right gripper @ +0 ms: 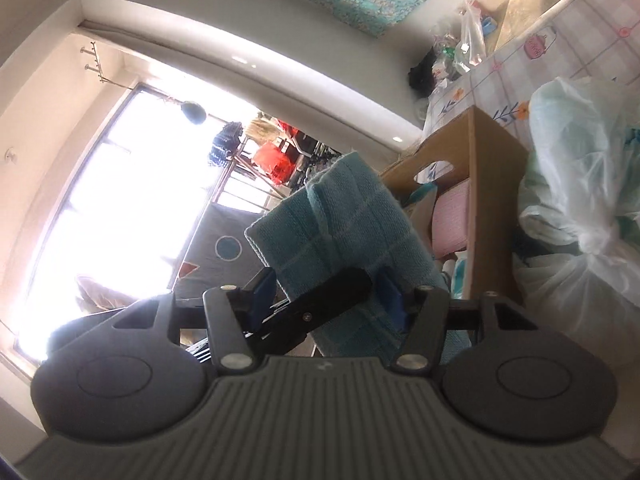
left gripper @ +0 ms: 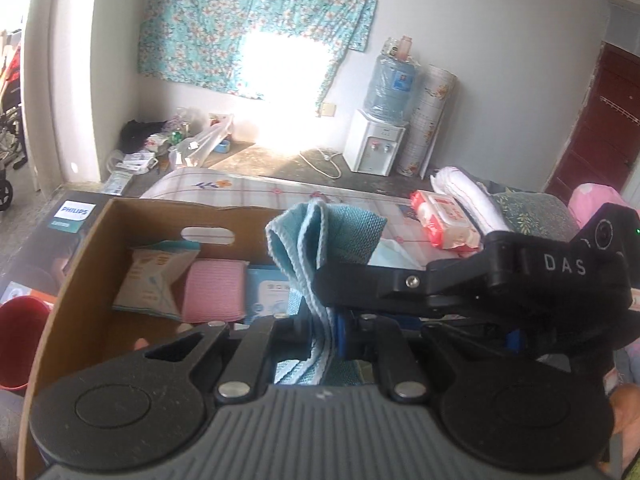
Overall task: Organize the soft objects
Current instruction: 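Carry the towel with the left tool over the cardboard box, then lower the towel into the box and open the left tool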
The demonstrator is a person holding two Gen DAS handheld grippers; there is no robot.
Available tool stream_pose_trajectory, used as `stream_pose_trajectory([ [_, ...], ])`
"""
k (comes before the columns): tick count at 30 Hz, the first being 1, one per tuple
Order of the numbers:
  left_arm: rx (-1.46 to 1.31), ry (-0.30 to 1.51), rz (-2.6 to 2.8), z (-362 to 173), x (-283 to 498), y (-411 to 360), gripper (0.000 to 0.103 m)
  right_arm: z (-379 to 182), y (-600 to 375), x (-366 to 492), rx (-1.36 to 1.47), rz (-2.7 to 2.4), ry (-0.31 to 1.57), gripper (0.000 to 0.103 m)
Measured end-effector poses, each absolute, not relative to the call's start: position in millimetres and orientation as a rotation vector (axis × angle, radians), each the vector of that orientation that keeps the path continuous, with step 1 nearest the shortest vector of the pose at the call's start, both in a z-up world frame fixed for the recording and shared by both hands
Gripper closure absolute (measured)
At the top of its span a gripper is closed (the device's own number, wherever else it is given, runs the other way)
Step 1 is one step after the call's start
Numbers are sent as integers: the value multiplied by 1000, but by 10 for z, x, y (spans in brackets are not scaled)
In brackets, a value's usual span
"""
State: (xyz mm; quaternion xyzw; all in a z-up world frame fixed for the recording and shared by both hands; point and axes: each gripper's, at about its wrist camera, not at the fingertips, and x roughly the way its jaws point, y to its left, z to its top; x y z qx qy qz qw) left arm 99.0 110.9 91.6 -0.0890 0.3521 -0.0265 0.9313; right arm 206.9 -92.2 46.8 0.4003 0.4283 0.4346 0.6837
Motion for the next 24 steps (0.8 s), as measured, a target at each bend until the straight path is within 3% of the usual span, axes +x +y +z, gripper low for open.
stream_pose_trajectory([
  [7, -110, 836, 141, 667, 1013, 1857, 91, 232, 387, 2158, 896, 1052, 1191, 46],
  [15, -9, 1025, 218, 217, 1261, 2230, 91, -187, 1093, 2135, 882, 979, 1397, 46],
  [24, 19, 1091, 251, -148, 1552, 2231, 91, 0, 756, 2251, 832, 894, 1258, 42],
])
